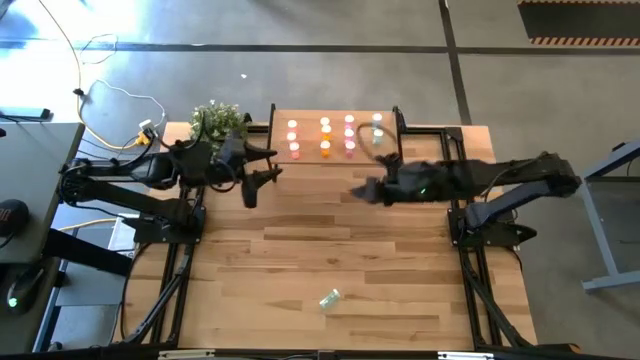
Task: Pick and place medicine bottles onto shelf by color
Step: Put the blue pill bottle on the shelf aligned with the other blue pill bottles
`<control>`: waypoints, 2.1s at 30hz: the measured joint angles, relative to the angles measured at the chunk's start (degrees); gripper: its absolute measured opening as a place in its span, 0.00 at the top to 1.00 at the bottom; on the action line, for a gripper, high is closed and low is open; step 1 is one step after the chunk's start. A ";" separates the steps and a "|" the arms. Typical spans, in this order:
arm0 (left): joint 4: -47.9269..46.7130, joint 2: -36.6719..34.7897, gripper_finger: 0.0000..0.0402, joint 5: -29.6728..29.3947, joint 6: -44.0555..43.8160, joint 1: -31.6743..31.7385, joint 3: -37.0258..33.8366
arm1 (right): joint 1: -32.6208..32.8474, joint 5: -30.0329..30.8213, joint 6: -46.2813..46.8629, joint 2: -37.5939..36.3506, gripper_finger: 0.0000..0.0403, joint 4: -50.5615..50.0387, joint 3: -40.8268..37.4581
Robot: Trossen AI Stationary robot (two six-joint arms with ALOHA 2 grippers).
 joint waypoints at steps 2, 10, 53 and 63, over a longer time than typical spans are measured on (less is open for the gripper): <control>-1.08 -2.10 0.42 2.32 -0.78 0.00 -2.33 | 2.02 0.00 6.21 2.36 0.56 1.10 0.00; -0.74 -7.87 0.42 7.27 -1.13 0.00 -9.14 | 8.30 -0.54 18.16 10.90 0.56 11.91 -0.02; -10.25 -12.73 0.42 5.28 -16.10 0.09 -14.29 | 20.14 -15.97 34.00 26.78 0.56 -9.56 16.90; -11.38 -12.73 0.42 5.12 -13.21 0.09 -14.29 | 22.32 -11.59 50.08 37.97 0.56 5.33 16.90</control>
